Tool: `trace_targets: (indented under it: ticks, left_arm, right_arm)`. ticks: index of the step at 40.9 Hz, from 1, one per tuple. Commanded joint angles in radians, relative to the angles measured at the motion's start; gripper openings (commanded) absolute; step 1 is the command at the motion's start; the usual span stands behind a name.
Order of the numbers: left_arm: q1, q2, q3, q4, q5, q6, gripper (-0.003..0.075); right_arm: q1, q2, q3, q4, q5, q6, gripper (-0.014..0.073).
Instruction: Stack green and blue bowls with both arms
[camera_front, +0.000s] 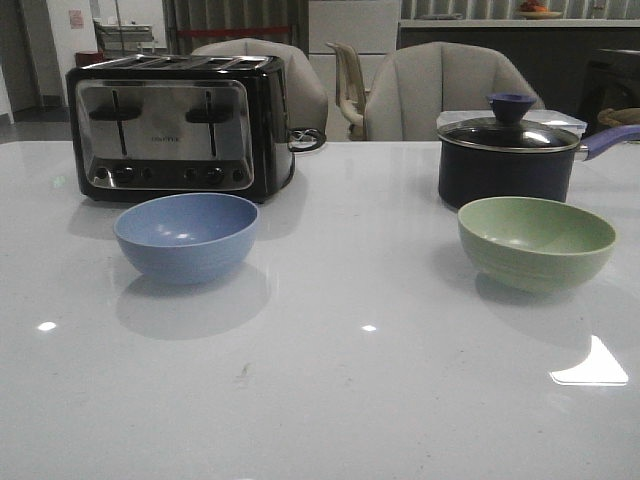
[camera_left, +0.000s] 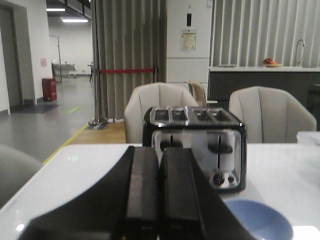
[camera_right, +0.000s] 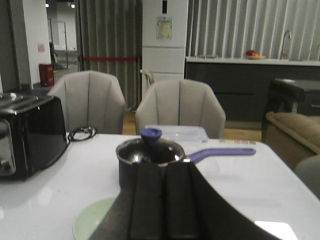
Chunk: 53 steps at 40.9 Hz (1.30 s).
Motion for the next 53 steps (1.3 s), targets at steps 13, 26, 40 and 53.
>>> trace_targets:
  ticks: [13, 26, 40, 53]
  left_arm:
    - [0.0, 0.263, -0.497, -0.058, 0.315, -0.006, 0.0101]
    - [0.0, 0.406, -0.474, -0.058, 0.398, -0.006, 0.0101]
    - [0.0, 0.459, -0.399, -0.058, 0.388, -0.006, 0.0101]
    - [0.0, 0.459, -0.378, -0.058, 0.387, -0.006, 0.0101]
  right_arm:
    - [-0.005, 0.289, -0.411, -0.005, 0.256, -0.007, 0.0034]
    - [-0.005, 0.504, -0.393, -0.005, 0.379, -0.007, 0.0034]
    - [-0.005, 0.732, -0.357, -0.005, 0.36, -0.007, 0.0079]
    - [-0.005, 0.99, -0.448, 0.021, 0.331, -0.007, 0.053]
